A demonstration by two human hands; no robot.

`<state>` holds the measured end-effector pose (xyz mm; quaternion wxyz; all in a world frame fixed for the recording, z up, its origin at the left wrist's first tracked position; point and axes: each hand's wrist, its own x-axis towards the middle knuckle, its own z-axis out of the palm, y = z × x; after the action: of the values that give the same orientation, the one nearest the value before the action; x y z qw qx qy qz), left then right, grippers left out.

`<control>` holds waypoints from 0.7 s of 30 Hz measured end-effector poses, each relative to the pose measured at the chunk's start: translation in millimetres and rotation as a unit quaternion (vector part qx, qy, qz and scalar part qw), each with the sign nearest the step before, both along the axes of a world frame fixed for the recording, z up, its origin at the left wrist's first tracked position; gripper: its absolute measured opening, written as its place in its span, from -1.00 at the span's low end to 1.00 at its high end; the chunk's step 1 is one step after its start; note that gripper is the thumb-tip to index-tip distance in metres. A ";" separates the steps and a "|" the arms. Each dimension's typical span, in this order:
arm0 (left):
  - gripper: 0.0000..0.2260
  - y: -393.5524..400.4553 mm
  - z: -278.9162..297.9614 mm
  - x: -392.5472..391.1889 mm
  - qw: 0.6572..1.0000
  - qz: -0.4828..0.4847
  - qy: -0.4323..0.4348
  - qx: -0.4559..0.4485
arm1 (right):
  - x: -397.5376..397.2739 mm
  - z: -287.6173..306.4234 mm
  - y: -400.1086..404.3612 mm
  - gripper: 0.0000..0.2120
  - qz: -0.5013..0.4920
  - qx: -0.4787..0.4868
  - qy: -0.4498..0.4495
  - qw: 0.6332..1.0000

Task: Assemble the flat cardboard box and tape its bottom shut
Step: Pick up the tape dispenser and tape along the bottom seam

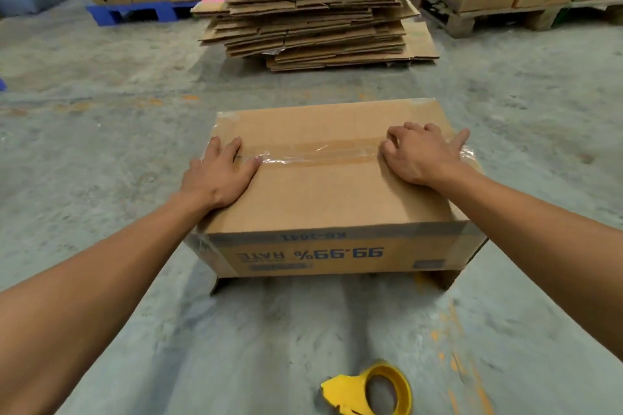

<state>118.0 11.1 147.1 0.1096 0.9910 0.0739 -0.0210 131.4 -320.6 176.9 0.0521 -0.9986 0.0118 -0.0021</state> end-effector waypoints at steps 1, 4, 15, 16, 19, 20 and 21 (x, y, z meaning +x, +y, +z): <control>-0.25 -7.5 1.0 4.6 1.000 0.006 -0.003 0.012 | -4.5 -1.6 -0.6 -0.50 0.009 -0.011 -0.006 1.000; -0.29 -26.8 4.4 17.0 0.998 0.005 -0.011 0.061 | -24.6 -8.3 7.5 -0.56 0.074 0.008 -0.069 0.995; -0.35 -43.2 -1.0 26.1 0.996 -0.071 -0.031 0.044 | -170.3 -129.0 61.8 -0.68 0.578 0.017 0.117 0.807; -0.36 -44.4 -0.3 26.5 0.996 -0.074 -0.034 0.044 | -176.5 -143.7 56.0 -0.65 0.557 -0.026 0.178 0.811; -0.38 -43.5 0.9 26.2 0.995 -0.085 -0.048 0.037 | -196.9 -170.7 38.5 -0.57 0.543 -0.087 0.267 0.791; -0.39 -43.4 0.7 25.3 0.994 -0.093 -0.054 0.034 | -202.2 -174.5 34.2 -0.53 0.538 -0.075 0.277 0.793; -0.40 -43.2 0.7 23.9 0.992 -0.105 -0.061 0.032 | -205.2 -177.2 30.5 -0.47 0.540 -0.062 0.278 0.792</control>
<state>141.9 -32.1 147.8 0.0790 0.9957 -0.0368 0.0302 -73.7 -290.1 -0.3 -0.0227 -0.8011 -0.5155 0.3033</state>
